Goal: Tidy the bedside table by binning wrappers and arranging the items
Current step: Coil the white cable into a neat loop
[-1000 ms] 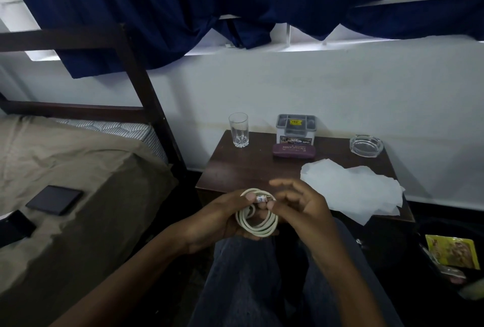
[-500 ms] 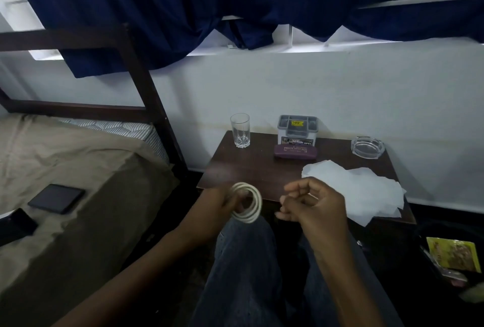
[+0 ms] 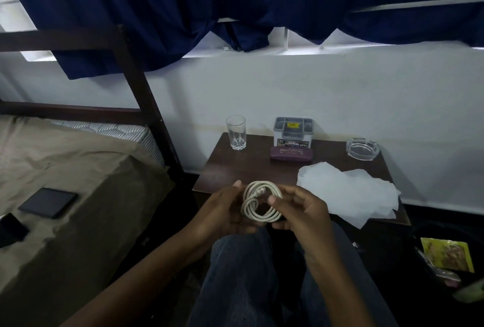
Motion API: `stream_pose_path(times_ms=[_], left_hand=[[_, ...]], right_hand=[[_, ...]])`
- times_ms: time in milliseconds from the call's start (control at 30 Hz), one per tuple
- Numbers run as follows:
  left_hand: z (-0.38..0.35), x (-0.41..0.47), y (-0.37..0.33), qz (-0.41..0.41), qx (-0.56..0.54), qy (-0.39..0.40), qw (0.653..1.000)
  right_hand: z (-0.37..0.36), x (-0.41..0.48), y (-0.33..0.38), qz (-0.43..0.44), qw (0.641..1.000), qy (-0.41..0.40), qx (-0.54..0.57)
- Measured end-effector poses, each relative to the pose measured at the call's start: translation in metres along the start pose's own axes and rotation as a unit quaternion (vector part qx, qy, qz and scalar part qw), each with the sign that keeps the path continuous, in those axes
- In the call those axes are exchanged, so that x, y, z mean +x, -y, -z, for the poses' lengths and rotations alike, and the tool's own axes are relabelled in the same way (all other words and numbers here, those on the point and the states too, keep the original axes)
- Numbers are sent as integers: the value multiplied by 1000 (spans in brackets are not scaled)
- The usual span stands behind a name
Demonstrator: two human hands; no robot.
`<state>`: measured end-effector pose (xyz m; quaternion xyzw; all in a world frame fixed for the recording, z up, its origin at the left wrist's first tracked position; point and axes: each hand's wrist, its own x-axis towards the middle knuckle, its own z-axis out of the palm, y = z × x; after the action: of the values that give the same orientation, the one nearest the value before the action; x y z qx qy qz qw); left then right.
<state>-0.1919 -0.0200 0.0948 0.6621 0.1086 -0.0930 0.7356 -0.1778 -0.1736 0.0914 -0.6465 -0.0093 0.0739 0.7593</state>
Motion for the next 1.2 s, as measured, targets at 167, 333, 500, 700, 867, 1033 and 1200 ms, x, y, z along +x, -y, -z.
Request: stream_pose_path(times_ms=[167, 333, 500, 700, 867, 1033, 1200], left_hand=[[-9, 17, -4, 27, -30, 14, 999], [-30, 59, -11, 46, 9, 12, 999], [-62, 119, -5, 15, 51, -53, 997], [-90, 205, 35, -42, 113, -142, 983], [-106, 249, 84, -78, 257, -131, 954], [-103, 289, 84, -196, 467, -101, 856], [-98, 316, 84, -126, 631, -46, 764]], right_hand=[[14, 16, -2, -61, 994, -16, 84], [36, 53, -4, -94, 986, -61, 127], [84, 115, -3, -96, 983, -114, 109], [138, 220, -22, -99, 980, -168, 47], [157, 292, -52, -130, 977, -168, 32], [166, 338, -81, -163, 971, -172, -14], [170, 354, -92, -182, 969, -142, -87]])
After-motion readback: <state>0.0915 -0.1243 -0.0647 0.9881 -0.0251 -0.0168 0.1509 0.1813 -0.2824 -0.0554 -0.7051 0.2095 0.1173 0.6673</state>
